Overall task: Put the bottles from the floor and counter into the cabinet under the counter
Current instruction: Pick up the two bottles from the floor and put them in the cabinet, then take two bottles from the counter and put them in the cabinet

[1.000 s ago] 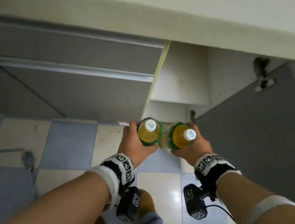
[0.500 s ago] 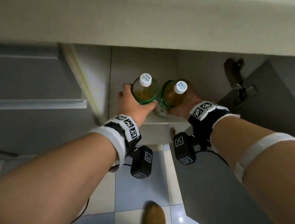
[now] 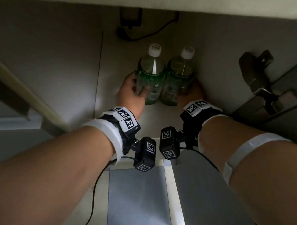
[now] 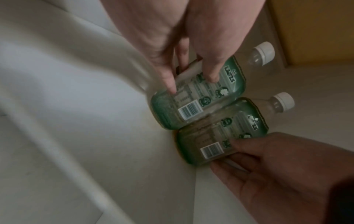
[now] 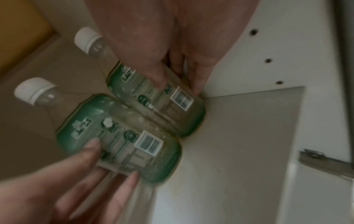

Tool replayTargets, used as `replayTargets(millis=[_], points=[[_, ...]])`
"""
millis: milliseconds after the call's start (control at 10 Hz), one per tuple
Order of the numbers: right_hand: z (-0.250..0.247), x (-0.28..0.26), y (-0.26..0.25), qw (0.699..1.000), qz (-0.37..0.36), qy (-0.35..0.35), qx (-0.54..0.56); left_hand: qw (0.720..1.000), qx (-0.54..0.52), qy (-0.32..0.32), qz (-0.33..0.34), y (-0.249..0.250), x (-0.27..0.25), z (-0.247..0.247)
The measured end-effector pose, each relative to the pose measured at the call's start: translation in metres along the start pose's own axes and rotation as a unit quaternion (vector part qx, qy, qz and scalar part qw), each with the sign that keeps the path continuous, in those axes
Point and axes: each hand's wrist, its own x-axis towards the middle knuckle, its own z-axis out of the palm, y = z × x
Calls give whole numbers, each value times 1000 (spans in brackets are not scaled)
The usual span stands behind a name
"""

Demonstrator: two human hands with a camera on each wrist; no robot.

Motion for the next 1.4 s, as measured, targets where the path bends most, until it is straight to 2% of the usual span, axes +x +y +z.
replayTargets(millis=[100, 200, 300, 400, 500, 600, 700, 800, 900, 1000, 1100, 1200, 1300, 1400], points=[[-1, 7, -19, 1000, -2, -18, 18, 1000, 3, 12, 11, 5, 20, 11], [-1, 3, -22, 994, -41, -37, -92, 1000, 17, -2, 17, 6, 26, 13], [2, 4, -19, 995, -17, -25, -91, 998, 49, -36, 19, 4, 20, 7], [-11, -24, -28, 993, 64, -18, 96, 993, 101, -61, 13, 16, -6, -7], [-34, -72, -43, 994, 77, -45, 71, 980, 174, -94, -5, 32, -43, -33], [-66, -130, -73, 995, 53, -80, 4, 959, 234, -157, -13, 66, -93, -70], [-118, -201, -118, 987, 13, -112, -117, 933, 293, -208, 17, 125, -148, -117], [-180, -264, -164, 974, -19, -106, -198, 896, 364, -245, 68, 194, -192, -164], [-242, -311, -211, 970, -41, -83, -223, 867, 408, -270, 97, 269, -219, -202], [-296, -336, -254, 978, -53, -58, -193, 872, 399, -249, 136, 340, -226, -232], [-336, -341, -279, 987, -58, -31, -147, 890, 376, -214, 141, 400, -221, -251], [-355, -328, -293, 996, -44, -16, -79, 906, 361, -169, 143, 437, -205, -257], [-358, -300, -302, 1000, -26, -4, -5, 933, 318, -100, 138, 457, -178, -251], [-353, -258, -307, 997, -11, 1, 76, 959, 264, -45, 92, 470, -140, -238]])
